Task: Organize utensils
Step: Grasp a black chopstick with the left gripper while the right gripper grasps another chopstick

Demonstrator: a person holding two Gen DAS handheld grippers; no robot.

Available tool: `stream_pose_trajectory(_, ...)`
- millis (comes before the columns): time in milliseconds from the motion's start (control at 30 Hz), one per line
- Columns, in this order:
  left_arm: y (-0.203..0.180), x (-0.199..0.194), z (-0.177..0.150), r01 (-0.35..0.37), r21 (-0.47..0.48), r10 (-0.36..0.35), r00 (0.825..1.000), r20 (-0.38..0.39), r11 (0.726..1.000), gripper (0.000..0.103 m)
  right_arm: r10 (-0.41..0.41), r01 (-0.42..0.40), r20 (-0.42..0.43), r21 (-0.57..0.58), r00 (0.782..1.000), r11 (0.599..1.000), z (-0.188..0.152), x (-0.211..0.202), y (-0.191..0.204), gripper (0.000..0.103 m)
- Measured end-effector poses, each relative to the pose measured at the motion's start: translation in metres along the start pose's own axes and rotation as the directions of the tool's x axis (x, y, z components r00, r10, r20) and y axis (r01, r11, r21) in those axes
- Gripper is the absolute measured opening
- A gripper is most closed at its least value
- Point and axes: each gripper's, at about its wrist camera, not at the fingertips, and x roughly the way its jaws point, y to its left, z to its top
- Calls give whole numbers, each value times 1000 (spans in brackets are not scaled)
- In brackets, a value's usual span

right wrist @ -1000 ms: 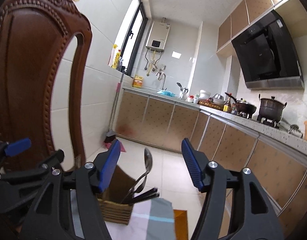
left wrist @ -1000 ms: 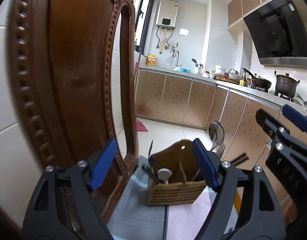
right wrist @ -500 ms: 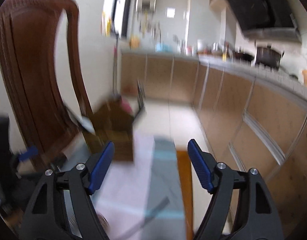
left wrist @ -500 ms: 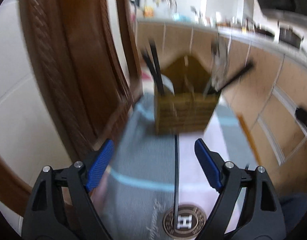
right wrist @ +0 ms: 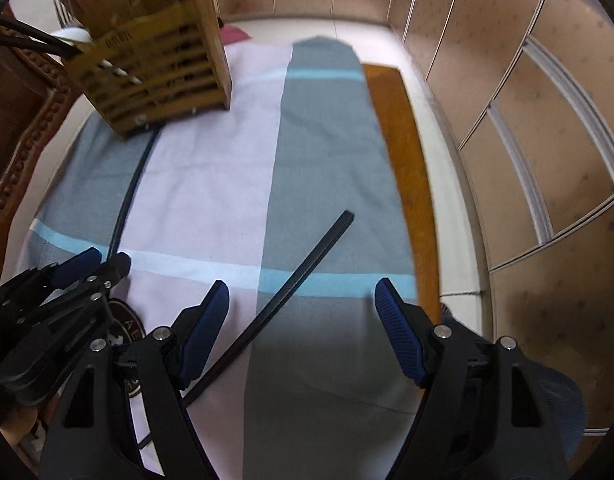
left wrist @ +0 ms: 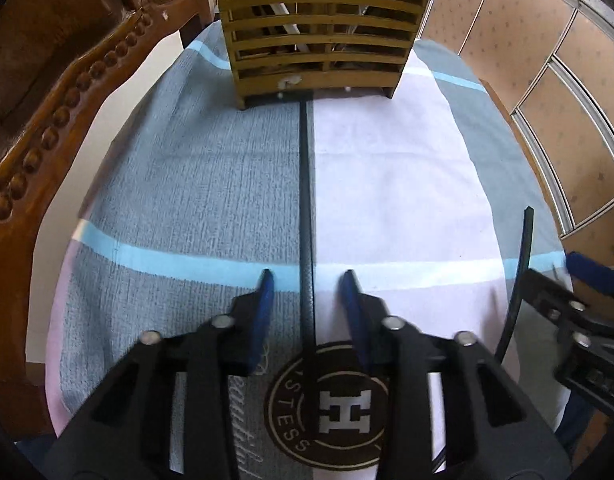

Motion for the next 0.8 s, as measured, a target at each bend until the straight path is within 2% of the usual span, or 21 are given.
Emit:
stream_pose_trajectory(33, 1, 1, 1, 21, 2, -21, 1000, -9, 1000, 9, 3, -3, -11, 3, 1000, 1000, -3, 4, -2, 52)
stream_pose_trajectory(67, 1, 1, 2, 28, 7, -28, 999, -18, 1000, 8, 7, -7, -27, 5, 1000, 1000, -3, 9, -1, 44)
stream_pose_trajectory(100, 1, 0, 0, 23, 12, -23, 999, -24, 1000, 7, 24, -23, -47, 4, 999, 1000, -4, 15, 1, 27)
stream_pose_trajectory(133, 2, -2, -2, 26, 11, -26, 999, -31, 1000, 7, 42, -42, -52, 3, 998, 999, -5, 16, 1, 20)
stream_pose_trajectory(200, 8, -4, -8, 55, -6, -55, 997, -57, 998, 7, 39, -39, -41, -5, 998, 999, -6, 15, 3, 19)
stream_pose_trajectory(267, 19, -11, -20, 82, -36, -85, 993, -86, 996, 7, 58, -59, -29, -45, 998, 997, -6, 11, 8, 13)
stream_pose_trajectory(300, 22, -12, -26, 92, -49, -96, 991, -96, 995, 7, 63, -64, -23, -64, 998, 996, -6, 9, 9, 5)
stream_pose_trajectory(333, 27, -15, -32, 101, -59, -107, 988, -108, 993, 7, 87, -88, -22, -101, 996, 991, -5, 6, 12, 1)
stream_pose_trajectory(400, 33, -20, -48, 106, -59, -112, 986, -125, 993, 7, 136, -140, -35, -176, 990, 974, -5, 3, 17, 1)
stream_pose_trajectory(500, 38, -28, -62, 101, -61, -109, 985, -135, 993, 7, 138, -143, -40, -254, 990, 956, -3, -2, 19, 1)
stream_pose_trajectory(567, 37, -31, -59, 97, -41, -101, 987, -121, 994, 7, 163, -167, -35, -180, 986, 969, 4, -8, -2, 4)
stream_pose_trajectory(600, 37, -30, -56, 88, -32, -91, 990, -112, 996, 9, 173, -177, -40, -139, 984, 974, 7, -9, -12, 14)
stream_pose_trajectory(633, 36, -29, -50, 79, -29, -82, 991, -106, 996, 16, 177, -180, -45, -76, 983, 981, 11, -9, -26, 22)
stream_pose_trajectory(700, 35, -27, -39, 76, -22, -78, 993, -87, 997, 29, 155, -155, -53, 8, 986, 988, 15, -7, -46, 23)
stream_pose_trajectory(800, 29, -17, -14, 58, -16, -59, 995, -75, 998, 30, 168, -159, -84, 108, 982, 981, 16, -3, -66, 23)
